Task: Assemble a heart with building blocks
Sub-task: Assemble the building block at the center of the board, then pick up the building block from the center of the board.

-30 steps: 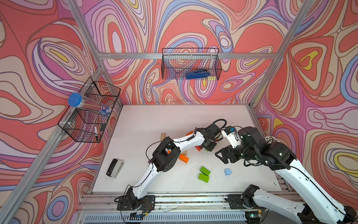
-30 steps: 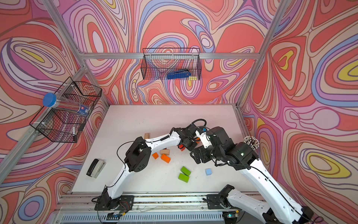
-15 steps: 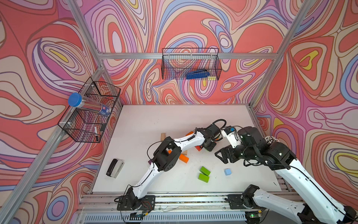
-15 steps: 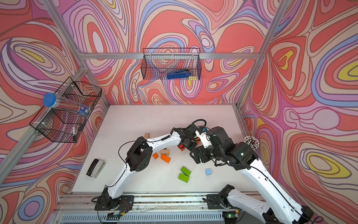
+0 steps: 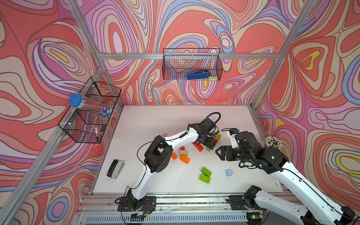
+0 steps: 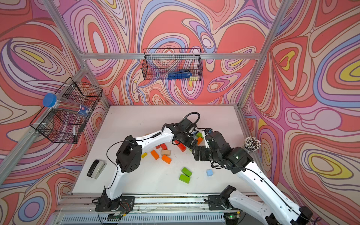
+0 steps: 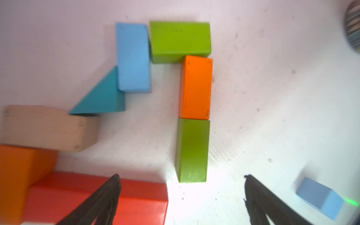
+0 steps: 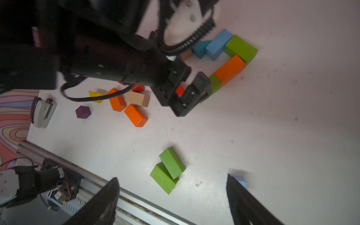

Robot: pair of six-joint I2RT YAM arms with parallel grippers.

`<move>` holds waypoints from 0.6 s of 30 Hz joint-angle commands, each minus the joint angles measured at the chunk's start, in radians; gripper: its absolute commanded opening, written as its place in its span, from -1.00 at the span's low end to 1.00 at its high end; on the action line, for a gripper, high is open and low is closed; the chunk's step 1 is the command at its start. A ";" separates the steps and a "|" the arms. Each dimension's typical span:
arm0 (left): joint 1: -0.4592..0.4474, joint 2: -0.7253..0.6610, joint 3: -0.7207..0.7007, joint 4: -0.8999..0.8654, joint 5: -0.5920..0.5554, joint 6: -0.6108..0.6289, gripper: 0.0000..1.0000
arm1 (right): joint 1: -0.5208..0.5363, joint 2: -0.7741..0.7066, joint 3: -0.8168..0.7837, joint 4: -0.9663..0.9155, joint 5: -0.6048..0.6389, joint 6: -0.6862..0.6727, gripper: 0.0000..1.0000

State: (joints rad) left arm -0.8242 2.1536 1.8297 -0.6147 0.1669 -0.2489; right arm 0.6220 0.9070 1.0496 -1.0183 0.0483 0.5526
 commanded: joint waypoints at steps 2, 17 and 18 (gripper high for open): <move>0.098 -0.147 -0.078 0.050 0.122 -0.021 0.99 | -0.004 0.005 -0.047 -0.025 0.173 0.187 0.68; 0.161 -0.421 -0.120 -0.102 0.122 0.185 0.99 | -0.004 0.249 -0.292 0.016 0.272 0.462 0.72; 0.164 -0.437 -0.150 -0.084 0.121 0.182 1.00 | -0.004 0.243 -0.308 0.028 0.271 0.474 0.70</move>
State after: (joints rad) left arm -0.6674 1.7546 1.7252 -0.6598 0.2943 -0.1081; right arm 0.6220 1.1671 0.7700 -1.0378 0.3000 0.9588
